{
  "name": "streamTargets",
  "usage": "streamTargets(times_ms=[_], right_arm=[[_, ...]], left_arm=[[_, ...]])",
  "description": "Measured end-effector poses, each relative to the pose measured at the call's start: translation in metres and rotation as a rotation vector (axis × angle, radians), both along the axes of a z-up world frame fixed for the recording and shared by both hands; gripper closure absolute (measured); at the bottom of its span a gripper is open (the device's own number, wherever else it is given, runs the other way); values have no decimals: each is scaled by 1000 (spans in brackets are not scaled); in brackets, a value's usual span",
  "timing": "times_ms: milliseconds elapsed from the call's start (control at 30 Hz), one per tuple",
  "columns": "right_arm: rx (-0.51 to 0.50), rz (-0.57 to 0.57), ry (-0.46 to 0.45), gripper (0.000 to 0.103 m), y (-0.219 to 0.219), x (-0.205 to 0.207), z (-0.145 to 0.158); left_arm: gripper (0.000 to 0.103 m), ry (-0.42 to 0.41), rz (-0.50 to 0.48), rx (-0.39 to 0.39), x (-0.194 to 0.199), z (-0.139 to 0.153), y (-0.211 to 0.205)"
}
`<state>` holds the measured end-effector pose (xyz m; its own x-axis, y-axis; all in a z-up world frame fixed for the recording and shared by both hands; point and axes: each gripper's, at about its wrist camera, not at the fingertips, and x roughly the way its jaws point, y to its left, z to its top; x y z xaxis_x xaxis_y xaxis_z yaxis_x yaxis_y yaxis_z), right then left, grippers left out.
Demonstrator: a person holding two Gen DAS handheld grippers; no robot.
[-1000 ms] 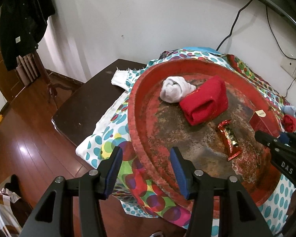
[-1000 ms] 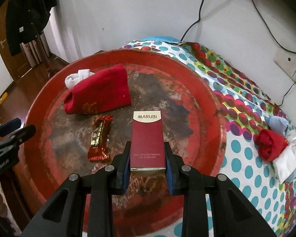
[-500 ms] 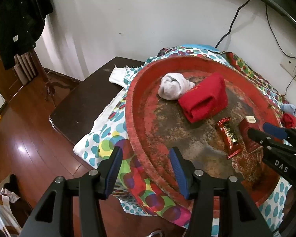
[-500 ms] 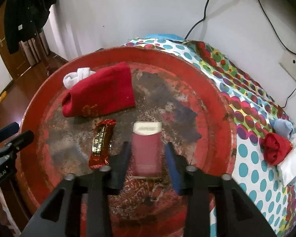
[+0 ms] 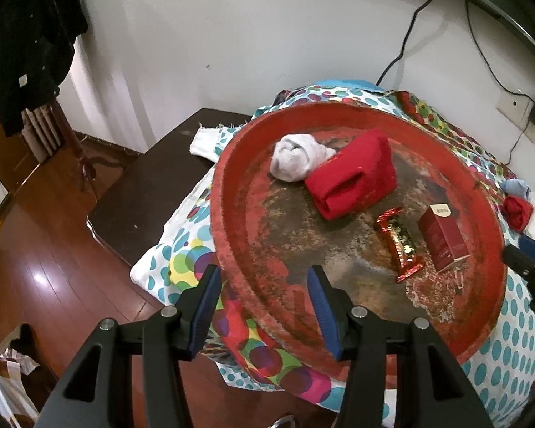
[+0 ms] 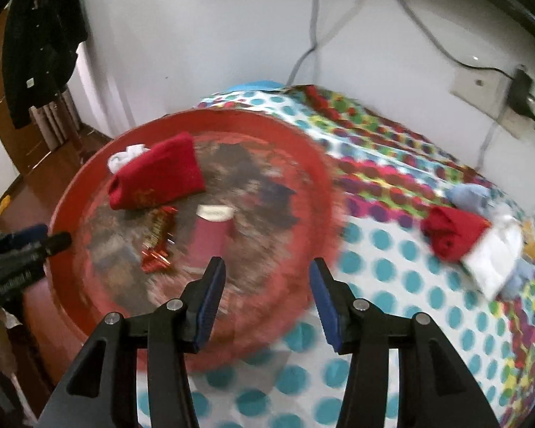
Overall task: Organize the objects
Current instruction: 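Grasp the white sock with the left tool while the right tool grasps the light blue sock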
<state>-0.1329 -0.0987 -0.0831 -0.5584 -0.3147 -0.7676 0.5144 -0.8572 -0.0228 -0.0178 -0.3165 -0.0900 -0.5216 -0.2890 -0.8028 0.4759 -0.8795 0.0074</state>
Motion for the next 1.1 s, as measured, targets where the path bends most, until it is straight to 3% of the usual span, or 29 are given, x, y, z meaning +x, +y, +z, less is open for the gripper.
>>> streamTargets(times_ms=[433,600,667,767,867,900,933,967,1100], right_arm=[[-30,-349,26,53,208,-46,-8],[46,-332,43,46,240,-78,-20],[38,-320,29,42,245,-88,-25],[24,-298,15,37,244,-109,-34],[4,-291,2,36,239,-123,-41],[5,-287,6,37,238,-127,-43],[6,-271,2,47,236,-131,-45],[0,-256,-15,67,235,-133,-47],[-18,-250,-9,74,244,-119,-45]], left_arm=[[51,6,-118,-187,-3,27,51],[51,19,-274,-248,-14,48,109],[51,31,-348,-237,-22,55,134],[51,39,-505,-141,-48,61,179],[51,34,-595,-94,-78,58,220],[51,39,-633,-101,-91,55,240],[51,46,-659,-102,-100,53,252],[51,40,-683,-101,-110,49,265],[51,15,-777,-32,-149,30,313]])
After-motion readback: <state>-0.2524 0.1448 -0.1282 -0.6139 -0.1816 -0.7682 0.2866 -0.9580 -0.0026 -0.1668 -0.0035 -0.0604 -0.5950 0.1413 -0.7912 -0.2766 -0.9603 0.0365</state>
